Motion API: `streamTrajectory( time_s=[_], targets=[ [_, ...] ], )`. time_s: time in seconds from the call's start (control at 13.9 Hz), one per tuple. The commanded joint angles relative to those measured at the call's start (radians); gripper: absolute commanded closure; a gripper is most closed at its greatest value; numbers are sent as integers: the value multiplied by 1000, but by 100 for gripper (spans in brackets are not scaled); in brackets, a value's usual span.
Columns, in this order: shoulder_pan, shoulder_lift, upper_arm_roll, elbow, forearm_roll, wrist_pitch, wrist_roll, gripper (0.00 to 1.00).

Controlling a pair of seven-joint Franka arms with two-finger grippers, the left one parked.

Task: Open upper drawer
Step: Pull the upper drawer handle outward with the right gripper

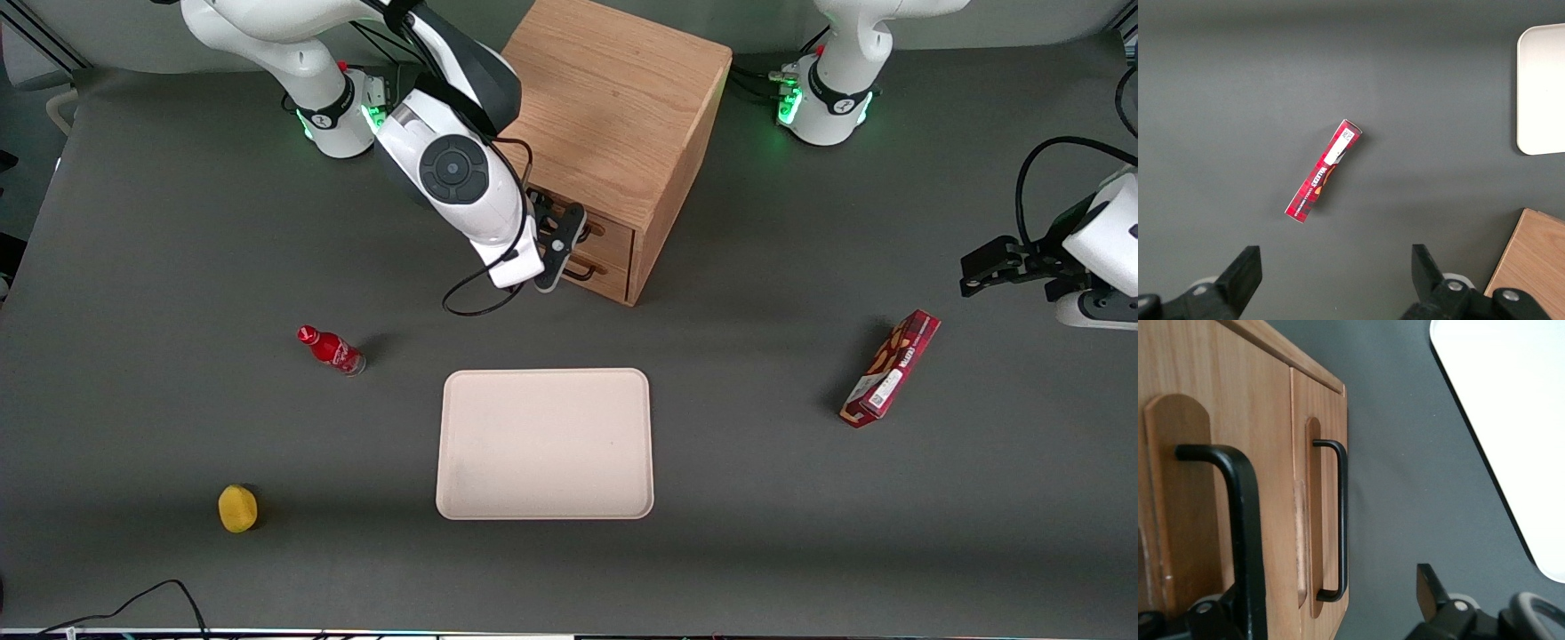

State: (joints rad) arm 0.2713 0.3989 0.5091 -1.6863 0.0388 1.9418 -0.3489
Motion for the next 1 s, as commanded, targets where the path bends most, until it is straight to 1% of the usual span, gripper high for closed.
streamTrajectory(
  time_s=[0.0, 0.07, 0.5, 0.79, 0.93],
  targets=[
    [-9, 15, -7, 33, -25, 8, 10, 0],
    [-14, 21, -14, 39, -26, 8, 7, 0],
    [-18, 63, -43, 92, -85, 6, 2, 0],
    [-21, 95, -44, 134, -105, 6, -16, 0],
    [-40, 110, -44, 146, -108, 8, -22, 0]
  ],
)
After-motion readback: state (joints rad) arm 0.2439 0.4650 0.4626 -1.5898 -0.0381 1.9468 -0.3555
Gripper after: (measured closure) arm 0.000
